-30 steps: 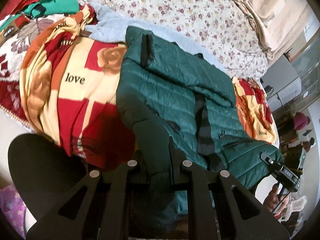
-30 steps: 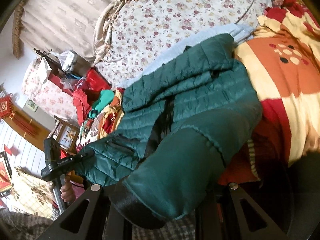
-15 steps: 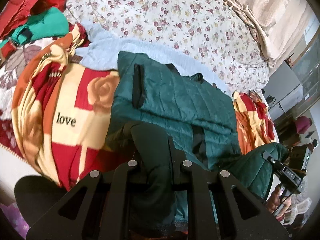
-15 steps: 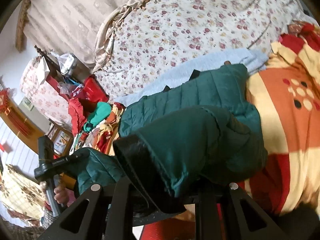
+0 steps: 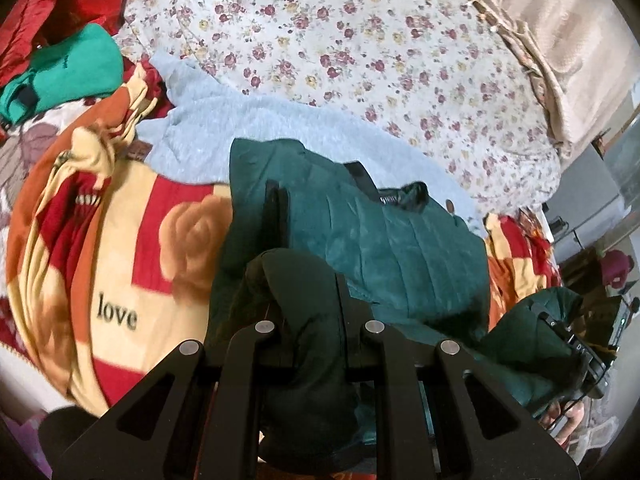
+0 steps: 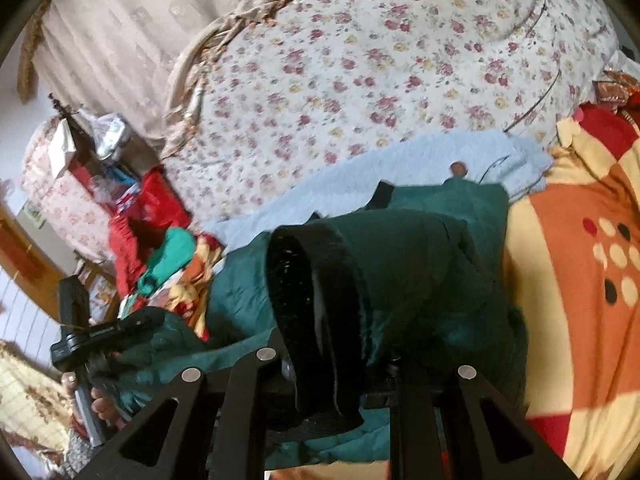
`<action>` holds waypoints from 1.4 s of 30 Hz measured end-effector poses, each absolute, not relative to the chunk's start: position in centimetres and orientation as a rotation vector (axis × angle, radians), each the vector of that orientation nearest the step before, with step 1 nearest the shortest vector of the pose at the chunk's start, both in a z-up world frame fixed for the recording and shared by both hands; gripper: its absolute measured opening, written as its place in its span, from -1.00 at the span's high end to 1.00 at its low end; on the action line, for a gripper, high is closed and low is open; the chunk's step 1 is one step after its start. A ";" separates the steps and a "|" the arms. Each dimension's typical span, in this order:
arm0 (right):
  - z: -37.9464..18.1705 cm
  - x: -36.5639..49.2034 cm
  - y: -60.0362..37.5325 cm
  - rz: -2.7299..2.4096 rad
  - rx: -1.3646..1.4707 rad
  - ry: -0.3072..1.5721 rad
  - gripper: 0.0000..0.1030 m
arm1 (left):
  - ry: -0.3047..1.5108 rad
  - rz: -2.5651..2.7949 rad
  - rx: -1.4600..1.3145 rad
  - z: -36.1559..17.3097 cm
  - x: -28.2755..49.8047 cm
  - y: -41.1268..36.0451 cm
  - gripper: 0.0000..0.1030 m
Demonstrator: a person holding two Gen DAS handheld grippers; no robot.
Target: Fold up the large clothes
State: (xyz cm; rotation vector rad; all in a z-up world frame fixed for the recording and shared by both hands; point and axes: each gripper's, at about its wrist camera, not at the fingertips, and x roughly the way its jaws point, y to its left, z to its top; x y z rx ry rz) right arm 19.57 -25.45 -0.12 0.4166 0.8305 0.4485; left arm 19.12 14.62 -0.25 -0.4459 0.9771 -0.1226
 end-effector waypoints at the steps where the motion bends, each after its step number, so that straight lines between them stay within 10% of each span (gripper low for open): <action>1: -0.4 20.5 -25.6 0.432 0.424 0.836 0.67 | 0.983 -0.114 -0.447 -0.3 20.2 14.7 0.77; 30: -9.0 36.5 -26.3 0.260 0.475 1.041 0.55 | 1.051 -0.058 -0.615 -5.0 31.9 17.7 0.46; 42: -5.4 34.4 -27.9 0.305 0.613 0.929 -0.32 | 0.955 -0.137 -0.794 -1.4 28.7 20.8 -0.20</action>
